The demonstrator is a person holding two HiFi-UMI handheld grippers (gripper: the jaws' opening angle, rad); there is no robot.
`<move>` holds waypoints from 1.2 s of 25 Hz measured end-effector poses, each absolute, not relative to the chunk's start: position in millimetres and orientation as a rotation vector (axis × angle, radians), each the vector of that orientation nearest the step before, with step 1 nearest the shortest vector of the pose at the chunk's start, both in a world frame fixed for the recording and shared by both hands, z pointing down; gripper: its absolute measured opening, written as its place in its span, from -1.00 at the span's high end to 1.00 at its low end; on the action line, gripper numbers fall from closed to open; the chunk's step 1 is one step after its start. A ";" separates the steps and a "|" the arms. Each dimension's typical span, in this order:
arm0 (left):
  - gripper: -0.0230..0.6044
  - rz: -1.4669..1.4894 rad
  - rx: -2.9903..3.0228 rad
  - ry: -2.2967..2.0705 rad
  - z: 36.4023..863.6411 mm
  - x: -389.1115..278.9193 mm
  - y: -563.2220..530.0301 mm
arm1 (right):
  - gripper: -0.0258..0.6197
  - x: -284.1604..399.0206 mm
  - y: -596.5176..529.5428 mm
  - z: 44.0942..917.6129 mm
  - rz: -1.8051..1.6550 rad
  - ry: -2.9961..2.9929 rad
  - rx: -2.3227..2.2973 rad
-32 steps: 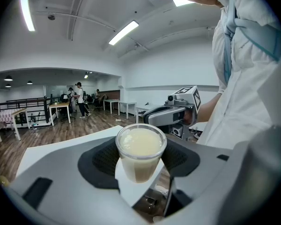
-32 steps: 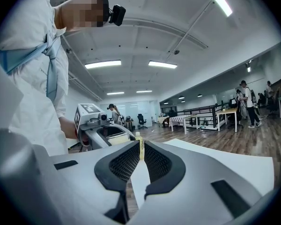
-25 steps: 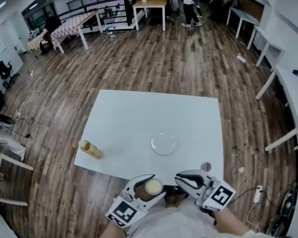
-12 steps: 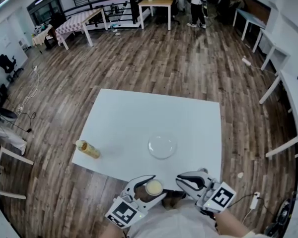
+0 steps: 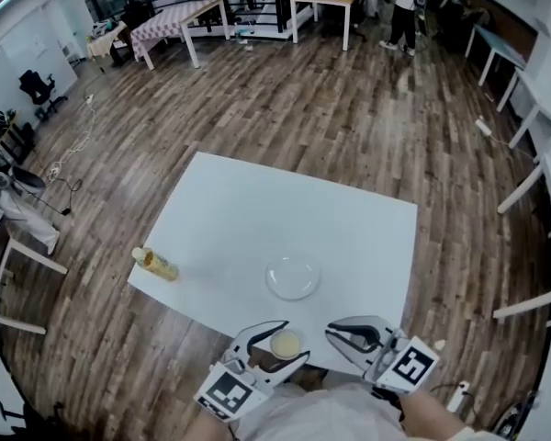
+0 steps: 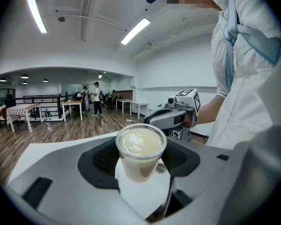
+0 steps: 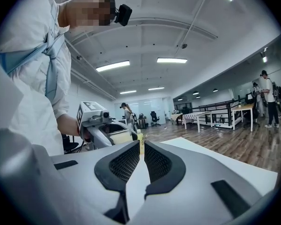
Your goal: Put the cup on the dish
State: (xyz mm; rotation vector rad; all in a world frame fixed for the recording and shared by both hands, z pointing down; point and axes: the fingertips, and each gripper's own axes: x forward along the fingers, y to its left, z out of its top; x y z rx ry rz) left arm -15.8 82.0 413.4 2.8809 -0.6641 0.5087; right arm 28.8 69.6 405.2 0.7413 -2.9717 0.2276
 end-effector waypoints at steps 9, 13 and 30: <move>0.09 0.479 2.838 -0.806 411.7 16.3 65.9 | 0.81 59.0 51.8 406.5 0.231 -2.998 0.601; 0.09 0.490 2.822 -0.852 413.9 22.9 55.9 | 0.81 65.4 44.8 409.1 0.235 -3.002 0.545; 0.09 0.600 2.775 -0.930 455.8 24.9 12.3 | 0.81 72.4 27.6 437.3 0.257 -2.983 0.483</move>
